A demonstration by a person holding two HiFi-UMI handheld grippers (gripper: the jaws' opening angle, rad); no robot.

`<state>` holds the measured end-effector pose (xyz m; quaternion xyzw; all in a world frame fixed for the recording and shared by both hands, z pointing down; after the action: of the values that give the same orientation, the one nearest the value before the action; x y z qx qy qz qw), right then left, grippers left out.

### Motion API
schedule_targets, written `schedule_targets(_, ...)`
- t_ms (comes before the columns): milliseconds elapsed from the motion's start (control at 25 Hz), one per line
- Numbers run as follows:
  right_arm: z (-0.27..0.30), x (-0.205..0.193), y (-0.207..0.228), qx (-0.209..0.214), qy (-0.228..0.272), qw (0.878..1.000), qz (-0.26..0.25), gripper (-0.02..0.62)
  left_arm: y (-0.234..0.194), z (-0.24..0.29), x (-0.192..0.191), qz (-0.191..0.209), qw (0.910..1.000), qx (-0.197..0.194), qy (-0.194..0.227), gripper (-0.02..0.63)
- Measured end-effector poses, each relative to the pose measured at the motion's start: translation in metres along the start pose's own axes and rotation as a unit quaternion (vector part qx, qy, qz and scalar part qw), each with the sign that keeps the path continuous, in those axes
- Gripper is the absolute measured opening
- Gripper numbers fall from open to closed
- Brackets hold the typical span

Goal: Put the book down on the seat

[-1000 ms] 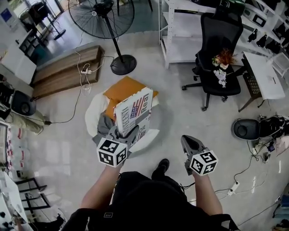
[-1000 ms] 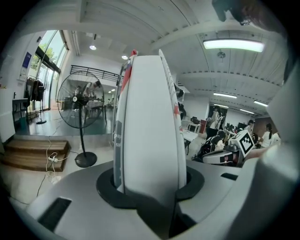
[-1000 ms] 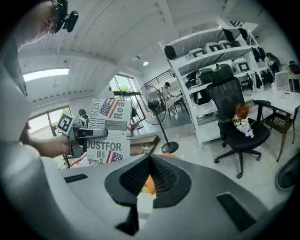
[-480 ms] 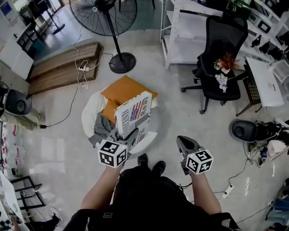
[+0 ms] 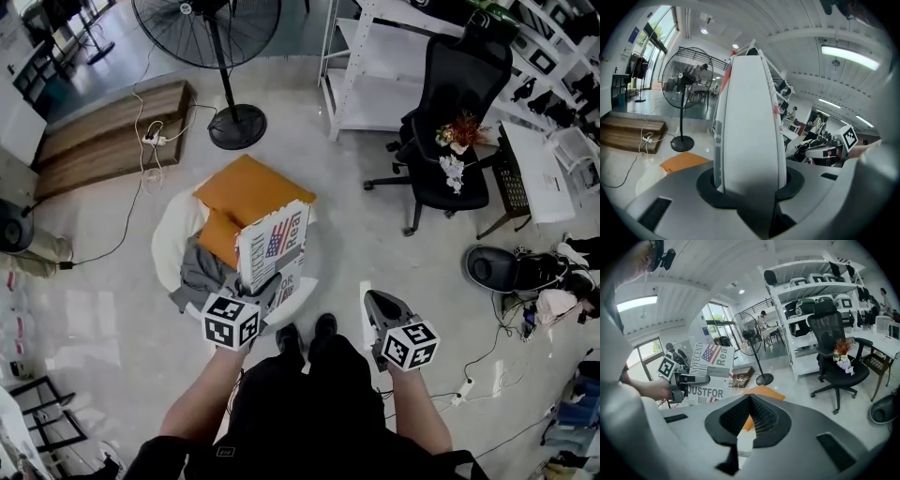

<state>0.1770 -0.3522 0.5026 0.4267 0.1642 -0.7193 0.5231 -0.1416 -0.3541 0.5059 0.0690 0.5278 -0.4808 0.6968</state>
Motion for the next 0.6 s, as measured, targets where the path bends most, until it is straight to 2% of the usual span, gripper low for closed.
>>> schedule_targets(240,0.036,-0.012,0.008,0.020,-0.029,0.999,0.004,0.008,-0.020,0.034,-0.016,-0.019,0.9994,0.003,-0.030,0.158)
schedule_targets(400,0.068,-0.012,0.017,0.033,-0.034,0.999,-0.002,0.008,-0.034,0.062,-0.027,-0.030,0.9982,0.006,-0.051,0.158)
schedule_targets(600,0.110,-0.012,0.033,0.044,-0.034,0.998,-0.003,0.008,-0.043,0.104,-0.039,-0.032,0.9965,-0.008,-0.077,0.158)
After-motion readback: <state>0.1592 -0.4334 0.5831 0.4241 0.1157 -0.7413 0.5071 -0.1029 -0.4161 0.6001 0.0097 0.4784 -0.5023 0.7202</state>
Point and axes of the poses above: the fingertips, and each gripper's own axes: z forward along the fingers, y to its right, x out of its top, the point moved 9 cm from there along -z, backward along the fingers, and after that the axes turned 13 degrees about -x, right-handed, at the moved point
